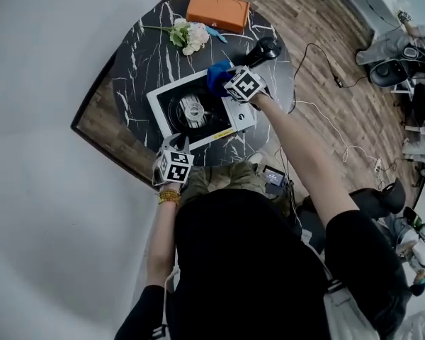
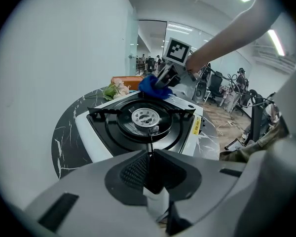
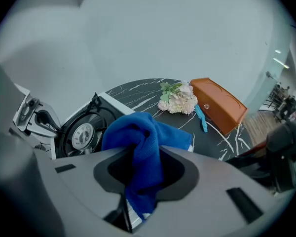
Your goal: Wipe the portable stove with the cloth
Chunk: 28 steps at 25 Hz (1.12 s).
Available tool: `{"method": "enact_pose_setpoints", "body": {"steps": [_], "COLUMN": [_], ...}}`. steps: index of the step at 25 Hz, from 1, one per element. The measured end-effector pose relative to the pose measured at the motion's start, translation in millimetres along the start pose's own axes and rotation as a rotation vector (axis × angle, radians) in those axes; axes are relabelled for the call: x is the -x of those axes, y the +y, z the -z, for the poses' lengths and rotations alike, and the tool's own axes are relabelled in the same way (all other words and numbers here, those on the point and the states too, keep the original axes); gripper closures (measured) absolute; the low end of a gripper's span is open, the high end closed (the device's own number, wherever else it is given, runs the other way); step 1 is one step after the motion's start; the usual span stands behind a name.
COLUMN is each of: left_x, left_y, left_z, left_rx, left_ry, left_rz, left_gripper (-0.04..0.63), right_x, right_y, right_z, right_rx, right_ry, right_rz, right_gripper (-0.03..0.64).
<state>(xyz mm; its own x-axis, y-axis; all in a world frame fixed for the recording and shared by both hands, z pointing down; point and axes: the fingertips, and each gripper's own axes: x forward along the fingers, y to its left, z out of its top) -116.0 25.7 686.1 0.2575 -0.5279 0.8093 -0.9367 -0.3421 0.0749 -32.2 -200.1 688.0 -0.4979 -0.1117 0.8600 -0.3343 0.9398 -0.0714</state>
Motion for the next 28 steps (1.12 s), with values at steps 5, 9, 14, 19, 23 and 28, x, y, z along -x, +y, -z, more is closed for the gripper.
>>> {"method": "enact_pose_setpoints", "body": {"steps": [5,9,14,19,23,28], "left_x": [-1.4,-0.5,-1.6,-1.3,0.0,0.5], "left_y": [-1.5,-2.3,-2.6,-1.9,-5.9,-3.3], "left_z": [1.5,0.5,0.0,-0.5,0.8,0.4], "left_rx": [0.017,0.008,0.014,0.011,0.015,0.022], "left_ry": [0.052,0.063,0.064,0.066,0.067,0.059], "left_rz": [0.051,0.067,0.061,0.065,0.082,0.078], "left_gripper": [0.568,0.569,0.569,0.569,0.569,0.569], "right_x": [15.3,28.9,42.1,53.6,74.3,71.5], "right_y": [32.0,58.6,83.6,104.4,99.3,59.4], "right_z": [29.8,57.6,84.6,111.4,107.4,29.0], "right_rx": [0.0,-0.008,-0.036,-0.15,-0.216,-0.198], "right_ry": [-0.034,-0.046,-0.053,-0.01,-0.046,-0.164], "right_rz": [-0.007,-0.036,-0.058,-0.137,-0.24,-0.18], "right_gripper": [0.526,0.526,0.528,0.531,0.529,0.529]}}
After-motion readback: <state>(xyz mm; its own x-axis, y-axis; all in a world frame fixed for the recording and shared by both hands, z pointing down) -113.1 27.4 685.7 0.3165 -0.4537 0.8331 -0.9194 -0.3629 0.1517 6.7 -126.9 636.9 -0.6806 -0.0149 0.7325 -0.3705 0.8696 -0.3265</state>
